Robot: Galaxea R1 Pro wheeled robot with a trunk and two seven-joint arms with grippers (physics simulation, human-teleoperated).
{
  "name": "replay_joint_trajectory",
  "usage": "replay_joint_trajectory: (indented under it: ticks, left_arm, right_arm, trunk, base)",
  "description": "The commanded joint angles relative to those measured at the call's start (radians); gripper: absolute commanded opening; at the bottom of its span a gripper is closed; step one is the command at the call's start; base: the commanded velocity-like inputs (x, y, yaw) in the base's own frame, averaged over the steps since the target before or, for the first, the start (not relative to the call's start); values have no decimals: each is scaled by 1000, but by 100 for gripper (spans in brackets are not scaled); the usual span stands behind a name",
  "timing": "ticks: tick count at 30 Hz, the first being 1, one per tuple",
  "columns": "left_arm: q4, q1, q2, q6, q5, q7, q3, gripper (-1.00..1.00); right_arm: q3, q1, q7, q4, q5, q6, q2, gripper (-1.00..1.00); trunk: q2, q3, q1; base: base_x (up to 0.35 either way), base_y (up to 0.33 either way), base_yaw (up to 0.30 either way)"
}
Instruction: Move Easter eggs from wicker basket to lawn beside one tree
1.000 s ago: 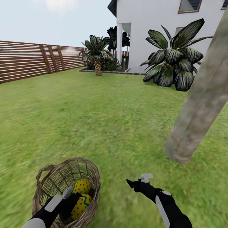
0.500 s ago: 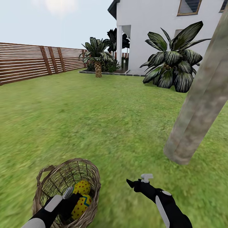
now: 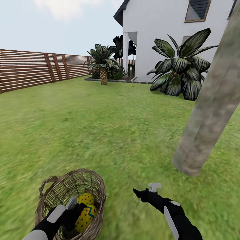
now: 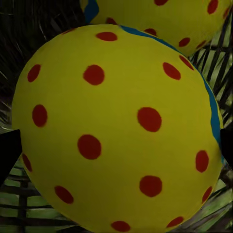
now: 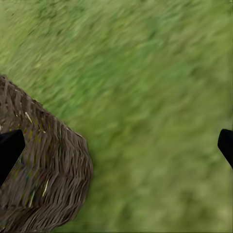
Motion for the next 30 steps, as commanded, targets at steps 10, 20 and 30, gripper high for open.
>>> replay_joint_trajectory:
  ticks: [10,20,30]
  left_arm:
    - [-5,0,0,4,10,9,4,-100]
    - [-7,1,0,4,9,9,3,-100]
    - [-9,1,0,4,9,9,2,-100]
  right_arm:
    - [-4,0,4,-1,-8,10,1,100]
    - [-4,0,4,-1,-8,10,1,100]
    - [-4,0,4,-1,-8,10,1,100]
  trunk:
    - [22,36,-15]
    - [92,67,-53]
    - [162,98,-91]
  base:
    - [0,0,0]
    - [0,0,0]
    - [0,0,0]
